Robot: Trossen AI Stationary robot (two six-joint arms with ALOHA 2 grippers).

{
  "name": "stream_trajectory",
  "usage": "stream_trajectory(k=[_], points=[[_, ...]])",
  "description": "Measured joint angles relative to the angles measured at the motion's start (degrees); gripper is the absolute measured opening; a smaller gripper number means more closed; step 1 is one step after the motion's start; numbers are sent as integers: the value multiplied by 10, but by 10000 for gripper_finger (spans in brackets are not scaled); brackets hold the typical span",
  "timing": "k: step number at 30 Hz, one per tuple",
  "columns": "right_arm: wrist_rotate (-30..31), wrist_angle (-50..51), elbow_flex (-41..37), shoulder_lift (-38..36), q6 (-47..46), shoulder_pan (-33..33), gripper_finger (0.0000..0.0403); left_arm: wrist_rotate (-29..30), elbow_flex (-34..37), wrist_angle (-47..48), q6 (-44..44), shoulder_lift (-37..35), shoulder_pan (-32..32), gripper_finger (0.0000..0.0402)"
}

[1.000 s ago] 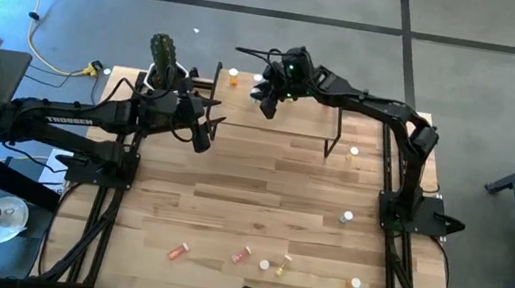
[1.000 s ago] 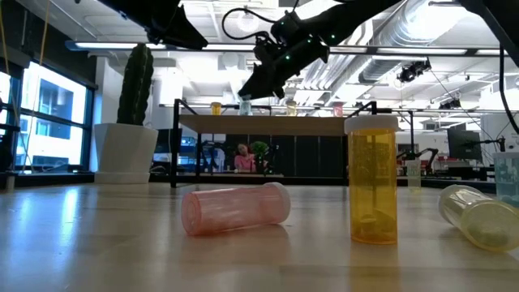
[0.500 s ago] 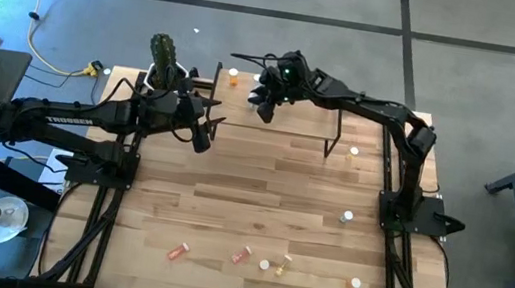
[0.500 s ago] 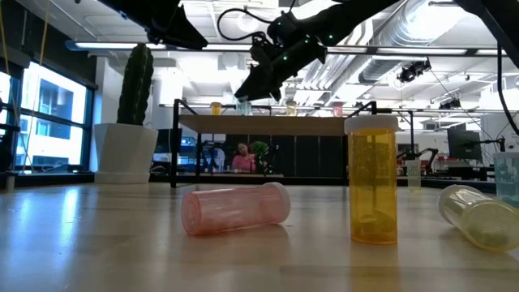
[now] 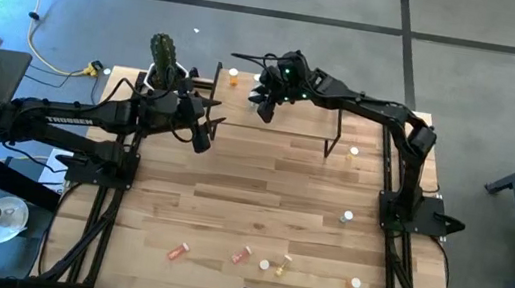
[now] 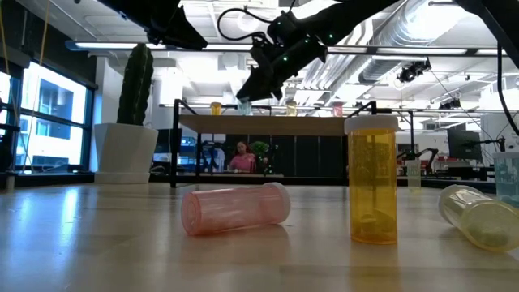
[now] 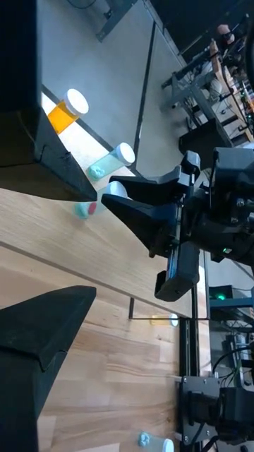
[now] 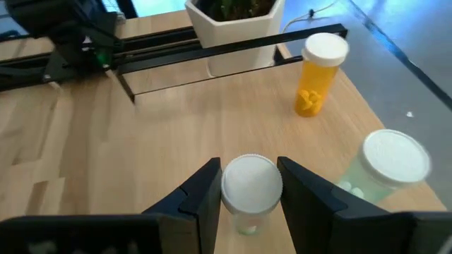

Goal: Pick and place medicine bottles onto shelf by color
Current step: Put the bottom blue pill bottle on the shelf

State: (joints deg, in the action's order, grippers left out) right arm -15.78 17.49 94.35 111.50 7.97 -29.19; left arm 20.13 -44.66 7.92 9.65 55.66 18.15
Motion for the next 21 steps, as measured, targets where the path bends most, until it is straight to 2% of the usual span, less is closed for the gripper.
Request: stream_trajectory(k=[21], points=[[18, 11, -2, 2, 15, 2, 135, 0, 0, 0, 4, 0, 0, 197]])
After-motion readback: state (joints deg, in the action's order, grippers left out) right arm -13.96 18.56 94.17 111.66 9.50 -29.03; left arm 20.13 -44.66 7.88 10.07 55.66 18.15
